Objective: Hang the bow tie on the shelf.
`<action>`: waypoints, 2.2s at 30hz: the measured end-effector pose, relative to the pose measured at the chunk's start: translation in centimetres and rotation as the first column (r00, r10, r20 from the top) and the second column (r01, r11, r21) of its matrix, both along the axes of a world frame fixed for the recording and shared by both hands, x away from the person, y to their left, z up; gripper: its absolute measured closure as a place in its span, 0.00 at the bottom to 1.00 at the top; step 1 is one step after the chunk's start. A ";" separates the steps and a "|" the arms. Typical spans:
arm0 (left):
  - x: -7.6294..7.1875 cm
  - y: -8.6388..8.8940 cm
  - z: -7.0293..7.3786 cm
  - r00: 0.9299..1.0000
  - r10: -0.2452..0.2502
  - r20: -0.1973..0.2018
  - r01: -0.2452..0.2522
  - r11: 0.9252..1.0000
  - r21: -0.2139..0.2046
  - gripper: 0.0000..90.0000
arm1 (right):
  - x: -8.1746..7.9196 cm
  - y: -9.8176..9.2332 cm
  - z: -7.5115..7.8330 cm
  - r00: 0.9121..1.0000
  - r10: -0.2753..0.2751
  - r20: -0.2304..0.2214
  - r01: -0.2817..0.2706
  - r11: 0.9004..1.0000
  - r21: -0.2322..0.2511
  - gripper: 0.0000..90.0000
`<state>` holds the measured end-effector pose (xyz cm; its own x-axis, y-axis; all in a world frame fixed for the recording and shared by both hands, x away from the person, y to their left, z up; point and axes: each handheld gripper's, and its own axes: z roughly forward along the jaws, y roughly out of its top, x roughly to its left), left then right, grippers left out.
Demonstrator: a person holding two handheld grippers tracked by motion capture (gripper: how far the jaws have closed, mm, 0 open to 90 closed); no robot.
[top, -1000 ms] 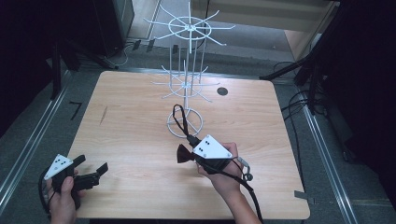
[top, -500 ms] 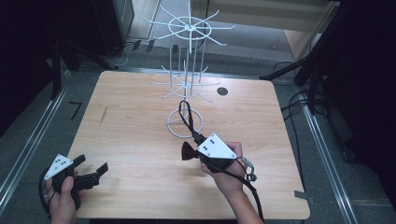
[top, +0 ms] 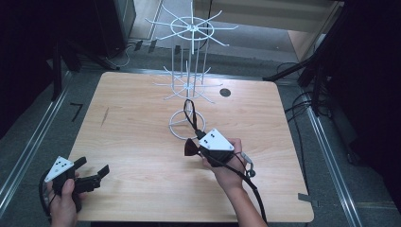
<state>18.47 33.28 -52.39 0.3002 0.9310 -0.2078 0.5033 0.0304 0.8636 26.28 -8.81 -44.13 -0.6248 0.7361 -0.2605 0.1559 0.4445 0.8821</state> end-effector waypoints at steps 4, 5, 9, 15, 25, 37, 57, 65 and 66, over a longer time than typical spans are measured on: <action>0.0 0.0 0.0 1.000 -0.001 0.000 0.001 1.000 0.001 0.00 | 0.8 0.1 -0.5 1.000 -0.011 -0.025 0.011 1.000 0.003 1.00; 0.0 0.0 0.0 1.000 -0.001 0.000 0.001 1.000 0.001 0.00 | 1.0 0.1 -0.7 1.000 -0.011 -0.029 0.012 1.000 0.004 1.00; 0.0 0.0 0.0 1.000 -0.001 -0.001 0.001 1.000 0.002 0.00 | 2.0 0.2 -1.4 0.998 -0.029 -0.054 0.030 0.999 0.017 1.00; 0.0 0.0 0.0 1.000 0.001 0.000 -0.001 1.000 0.000 0.00 | 3.3 0.2 -1.6 0.995 -0.029 -0.092 0.034 0.998 0.054 1.00; 0.0 0.0 0.0 1.000 -0.003 -0.001 0.003 1.000 0.001 0.00 | 3.4 -0.4 -1.9 0.991 -0.010 -0.132 0.030 0.989 0.147 0.42; -0.1 0.0 0.0 1.000 0.003 0.009 -0.003 1.000 0.005 0.00 | 2.1 -5.3 -1.4 0.981 0.011 -0.195 0.041 0.964 0.261 0.09; -0.2 -0.1 0.1 1.000 0.010 0.012 -0.010 1.000 0.012 0.00 | -0.7 -14.2 -4.3 0.966 -0.098 -0.238 0.162 0.950 0.266 0.00; -0.2 -0.2 0.1 0.999 0.032 0.016 -0.033 0.999 0.027 0.00 | -1.8 -17.8 -5.9 0.951 -0.158 -0.264 0.233 0.931 0.281 0.00; -0.3 -0.2 0.1 0.999 0.031 0.015 -0.032 0.999 0.027 0.00 | -1.9 -18.2 -6.0 0.950 -0.166 -0.265 0.240 0.930 0.278 0.00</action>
<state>18.22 33.05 -52.33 0.2737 0.9452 -0.1780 0.4895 0.0224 0.8717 24.37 -26.98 -50.12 -0.4686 0.8738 0.1295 0.4314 0.0984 0.8968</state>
